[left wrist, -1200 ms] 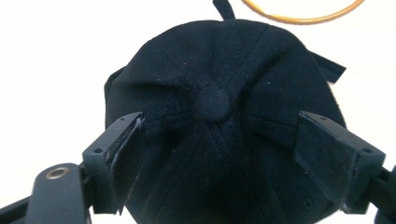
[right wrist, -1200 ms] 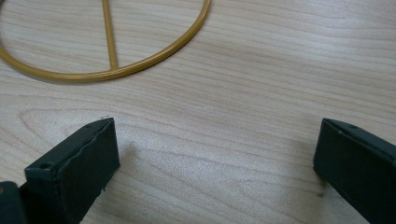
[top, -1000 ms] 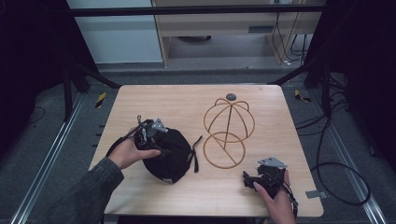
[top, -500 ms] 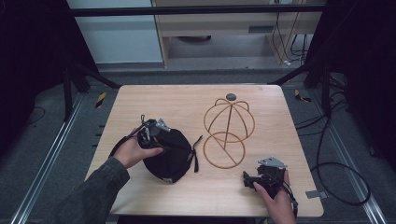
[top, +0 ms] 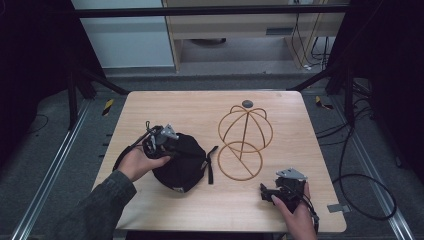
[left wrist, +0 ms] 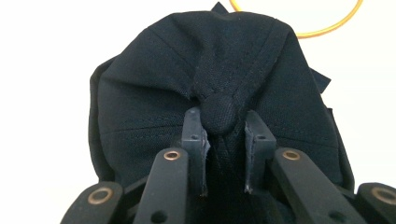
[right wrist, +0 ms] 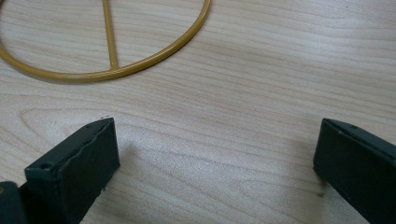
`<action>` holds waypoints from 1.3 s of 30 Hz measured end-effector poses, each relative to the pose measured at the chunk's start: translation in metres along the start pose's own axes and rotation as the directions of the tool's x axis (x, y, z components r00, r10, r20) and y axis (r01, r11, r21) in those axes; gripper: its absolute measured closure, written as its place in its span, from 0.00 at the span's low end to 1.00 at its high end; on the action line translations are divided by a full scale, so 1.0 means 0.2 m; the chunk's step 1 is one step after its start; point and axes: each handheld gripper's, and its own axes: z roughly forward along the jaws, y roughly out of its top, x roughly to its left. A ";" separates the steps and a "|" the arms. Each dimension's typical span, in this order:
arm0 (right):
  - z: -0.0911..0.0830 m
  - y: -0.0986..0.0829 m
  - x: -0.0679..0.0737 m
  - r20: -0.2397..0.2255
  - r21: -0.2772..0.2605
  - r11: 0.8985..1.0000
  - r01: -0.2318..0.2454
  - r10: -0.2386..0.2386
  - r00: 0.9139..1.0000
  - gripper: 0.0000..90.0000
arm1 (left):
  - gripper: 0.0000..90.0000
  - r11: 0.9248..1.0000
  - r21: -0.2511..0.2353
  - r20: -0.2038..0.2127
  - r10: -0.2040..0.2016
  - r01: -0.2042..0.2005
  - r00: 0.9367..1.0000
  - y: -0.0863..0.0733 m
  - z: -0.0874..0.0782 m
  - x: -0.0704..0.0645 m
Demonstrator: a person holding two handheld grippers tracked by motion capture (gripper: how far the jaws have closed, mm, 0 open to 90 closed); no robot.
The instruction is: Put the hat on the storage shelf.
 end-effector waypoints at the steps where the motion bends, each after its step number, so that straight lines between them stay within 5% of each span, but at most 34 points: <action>1: 0.00 0.00 0.00 0.000 0.000 1.000 0.000 0.000 1.000 0.00 | 0.82 1.000 -0.001 0.000 0.001 -0.001 1.000 0.00 -0.01 0.00; 12: 0.00 0.00 0.00 0.000 0.000 1.000 0.000 0.000 1.000 0.00 | 0.82 0.998 -0.067 0.037 -0.009 0.012 0.999 0.02 -0.16 -0.01; 28: 0.00 0.00 0.00 0.000 0.001 1.000 0.000 0.000 1.000 0.00 | 0.82 0.992 -0.123 0.008 0.009 -0.008 1.000 0.00 -0.36 -0.04; 34: 0.00 0.00 0.00 0.000 0.000 1.000 0.001 -0.001 1.000 0.00 | 0.83 0.983 -0.178 0.025 -0.033 0.037 0.999 -0.02 -0.45 -0.02; 39: 0.00 0.00 0.00 0.000 0.000 1.000 0.001 -0.001 1.000 0.00 | 0.83 0.980 -0.199 0.001 -0.027 0.027 1.000 -0.02 -0.53 -0.02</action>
